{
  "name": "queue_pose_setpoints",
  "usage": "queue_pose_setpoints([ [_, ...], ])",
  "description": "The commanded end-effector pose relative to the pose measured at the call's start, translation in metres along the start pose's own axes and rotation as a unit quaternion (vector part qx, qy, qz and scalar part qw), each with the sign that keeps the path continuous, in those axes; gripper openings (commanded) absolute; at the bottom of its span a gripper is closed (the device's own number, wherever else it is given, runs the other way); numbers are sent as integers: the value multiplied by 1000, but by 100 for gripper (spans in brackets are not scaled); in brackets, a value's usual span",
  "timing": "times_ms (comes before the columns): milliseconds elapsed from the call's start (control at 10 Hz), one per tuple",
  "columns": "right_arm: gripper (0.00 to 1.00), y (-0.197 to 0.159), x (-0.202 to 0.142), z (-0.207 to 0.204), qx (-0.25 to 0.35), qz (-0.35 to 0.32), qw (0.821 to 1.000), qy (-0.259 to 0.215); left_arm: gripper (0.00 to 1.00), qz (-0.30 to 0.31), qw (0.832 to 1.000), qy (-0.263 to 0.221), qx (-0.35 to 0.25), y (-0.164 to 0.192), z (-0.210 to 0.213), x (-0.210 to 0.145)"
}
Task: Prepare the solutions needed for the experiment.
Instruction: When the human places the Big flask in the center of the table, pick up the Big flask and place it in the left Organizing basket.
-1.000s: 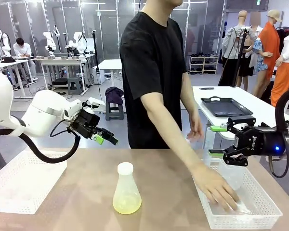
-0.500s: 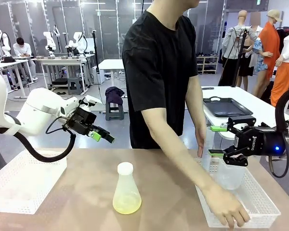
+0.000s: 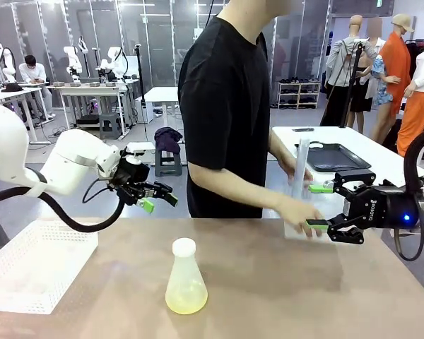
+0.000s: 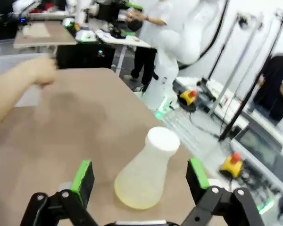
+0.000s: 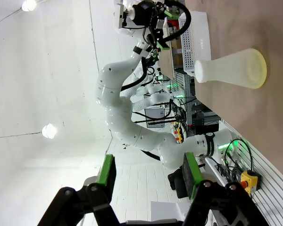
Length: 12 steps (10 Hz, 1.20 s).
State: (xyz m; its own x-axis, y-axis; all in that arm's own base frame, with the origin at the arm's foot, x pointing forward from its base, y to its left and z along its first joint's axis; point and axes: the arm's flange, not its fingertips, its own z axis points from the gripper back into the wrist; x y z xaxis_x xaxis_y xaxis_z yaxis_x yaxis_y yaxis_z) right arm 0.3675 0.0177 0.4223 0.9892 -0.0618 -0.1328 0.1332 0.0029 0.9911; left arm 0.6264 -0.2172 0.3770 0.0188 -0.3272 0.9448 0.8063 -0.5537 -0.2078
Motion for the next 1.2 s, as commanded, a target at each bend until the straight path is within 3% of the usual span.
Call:
queue_pose_setpoints([
  [0,73,0,0,-1,4,0,1000,0,100,-88,992,0,-88,26,8,-15],
  [300,73,0,0,-1,4,0,1000,0,100,-138,980,-47,-138,43,-7,-27],
  [400,73,0,0,-1,4,0,1000,0,100,-109,990,-8,-91,23,-12,-25],
  [800,73,0,0,-1,4,0,1000,0,100,-109,990,-8,-91,23,-12,-25],
  [1100,73,0,0,-1,4,0,1000,0,100,-131,983,-29,-122,40,-24,-35],
])
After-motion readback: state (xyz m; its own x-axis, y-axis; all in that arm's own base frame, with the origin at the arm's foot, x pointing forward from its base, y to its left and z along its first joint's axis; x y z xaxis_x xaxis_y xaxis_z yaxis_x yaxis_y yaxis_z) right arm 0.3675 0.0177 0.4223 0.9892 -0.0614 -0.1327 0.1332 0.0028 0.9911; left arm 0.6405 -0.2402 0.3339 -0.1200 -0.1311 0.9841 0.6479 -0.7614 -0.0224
